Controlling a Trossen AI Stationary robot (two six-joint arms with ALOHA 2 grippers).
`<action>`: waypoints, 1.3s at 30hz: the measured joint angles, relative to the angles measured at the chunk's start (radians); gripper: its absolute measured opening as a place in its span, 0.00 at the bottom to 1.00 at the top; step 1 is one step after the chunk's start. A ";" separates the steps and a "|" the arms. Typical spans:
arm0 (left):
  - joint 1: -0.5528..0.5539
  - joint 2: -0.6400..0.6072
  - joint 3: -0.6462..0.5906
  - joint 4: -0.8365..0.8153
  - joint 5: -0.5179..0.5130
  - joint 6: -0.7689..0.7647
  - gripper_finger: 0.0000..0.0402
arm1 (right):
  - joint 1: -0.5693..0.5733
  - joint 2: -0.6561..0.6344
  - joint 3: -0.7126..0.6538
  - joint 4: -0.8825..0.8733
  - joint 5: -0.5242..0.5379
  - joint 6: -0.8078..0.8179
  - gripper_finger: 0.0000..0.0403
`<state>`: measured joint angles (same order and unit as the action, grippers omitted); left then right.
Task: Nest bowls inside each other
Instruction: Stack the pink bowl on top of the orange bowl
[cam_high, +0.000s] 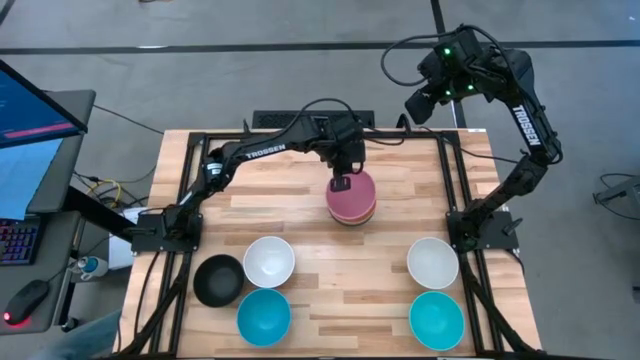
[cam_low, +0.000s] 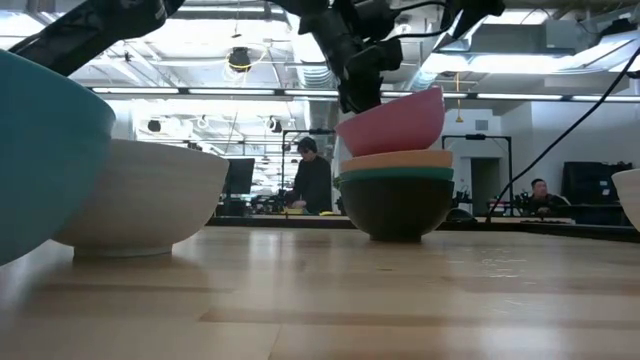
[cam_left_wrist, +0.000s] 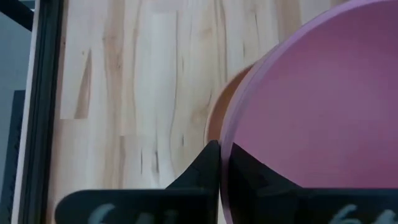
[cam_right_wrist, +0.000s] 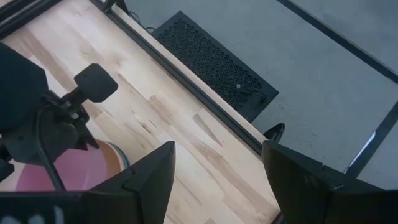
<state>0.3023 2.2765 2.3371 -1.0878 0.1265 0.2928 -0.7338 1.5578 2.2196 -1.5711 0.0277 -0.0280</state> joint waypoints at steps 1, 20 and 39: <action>0.001 0.000 0.000 0.000 0.000 0.000 0.00 | 0.000 0.000 0.000 0.000 0.000 0.000 0.66; 0.007 0.021 -0.034 0.023 0.017 -0.016 0.02 | 0.000 0.000 0.000 0.000 0.000 0.002 0.66; -0.027 0.076 0.008 0.030 0.017 -0.016 0.17 | 0.000 0.000 0.000 0.000 0.000 0.005 0.66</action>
<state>0.2749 2.3529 2.3456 -1.0581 0.1434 0.2766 -0.7337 1.5574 2.2200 -1.5711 0.0272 -0.0231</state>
